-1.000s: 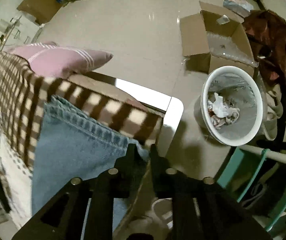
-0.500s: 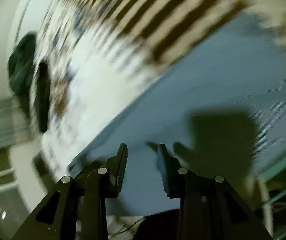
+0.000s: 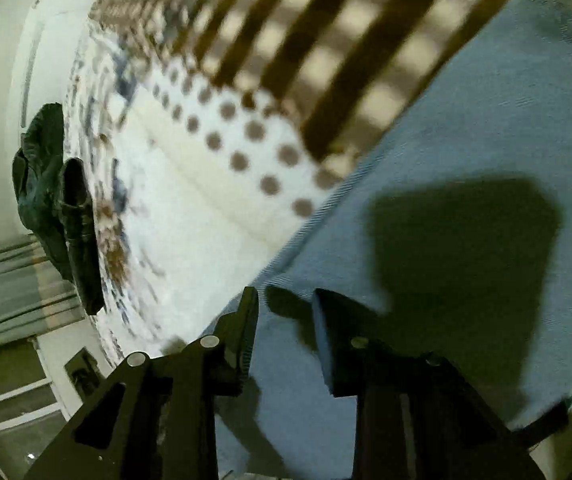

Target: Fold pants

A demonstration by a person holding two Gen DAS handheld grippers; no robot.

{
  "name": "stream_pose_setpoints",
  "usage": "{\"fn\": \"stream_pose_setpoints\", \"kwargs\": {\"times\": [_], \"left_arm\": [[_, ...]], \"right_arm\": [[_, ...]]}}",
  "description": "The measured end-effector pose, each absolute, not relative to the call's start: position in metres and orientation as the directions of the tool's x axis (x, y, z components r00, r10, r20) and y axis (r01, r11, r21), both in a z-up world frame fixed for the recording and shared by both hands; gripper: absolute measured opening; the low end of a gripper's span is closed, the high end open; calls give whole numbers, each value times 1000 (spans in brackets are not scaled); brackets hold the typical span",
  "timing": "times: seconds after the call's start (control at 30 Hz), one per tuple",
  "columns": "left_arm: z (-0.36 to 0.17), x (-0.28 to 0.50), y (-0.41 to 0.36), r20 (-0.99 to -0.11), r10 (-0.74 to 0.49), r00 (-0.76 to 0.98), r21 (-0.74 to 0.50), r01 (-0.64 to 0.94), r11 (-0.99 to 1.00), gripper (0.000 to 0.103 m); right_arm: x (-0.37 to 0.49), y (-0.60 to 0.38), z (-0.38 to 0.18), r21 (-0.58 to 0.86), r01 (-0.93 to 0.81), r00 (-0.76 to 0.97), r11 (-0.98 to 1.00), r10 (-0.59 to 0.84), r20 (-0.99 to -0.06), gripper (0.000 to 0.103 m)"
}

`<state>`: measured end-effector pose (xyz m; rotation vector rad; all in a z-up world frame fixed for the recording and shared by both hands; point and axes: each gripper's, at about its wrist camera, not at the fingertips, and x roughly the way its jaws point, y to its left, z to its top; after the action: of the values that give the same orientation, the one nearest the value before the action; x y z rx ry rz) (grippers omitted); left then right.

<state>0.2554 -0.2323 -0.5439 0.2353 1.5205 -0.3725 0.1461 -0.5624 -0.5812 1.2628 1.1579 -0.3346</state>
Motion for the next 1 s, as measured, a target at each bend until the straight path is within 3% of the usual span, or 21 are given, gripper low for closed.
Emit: {"fn": "stream_pose_setpoints", "kwargs": {"times": [0.07, 0.2, 0.3, 0.43, 0.53, 0.57, 0.63, 1.0], "left_arm": [[-529, 254, -231, -990, -142, 5, -130, 381, 915, 103], [-532, 233, -229, -979, -193, -64, -203, 391, 898, 103], [-560, 224, -226, -978, -164, -126, -200, 384, 901, 103], [-563, 225, -230, -992, -107, -67, -126, 441, 889, 103], [-563, 230, -229, -994, -88, -67, -109, 447, 888, 103], [-564, 235, -229, -994, -75, -78, -102, 447, 889, 103], [-567, 242, -235, -994, -56, -98, -94, 440, 893, 103], [-584, 302, -261, -981, 23, -192, -53, 380, 924, 103]], "right_arm": [[104, -581, -553, 560, 759, 498, 333, 258, -828, 55], [24, -621, -534, 447, 858, 450, 253, 49, -892, 63], [-22, -646, -570, 457, 885, 452, 92, 75, -889, 63], [-32, -662, -611, 565, 825, 559, 21, 117, -821, 63], [-26, -661, -614, 592, 805, 590, 22, 66, -805, 56], [-26, -659, -606, 615, 788, 615, 37, 11, -788, 44], [-29, -657, -593, 640, 766, 642, 67, -26, -766, 33], [3, -669, -610, 708, 690, 713, 151, 32, -701, 39]]}}
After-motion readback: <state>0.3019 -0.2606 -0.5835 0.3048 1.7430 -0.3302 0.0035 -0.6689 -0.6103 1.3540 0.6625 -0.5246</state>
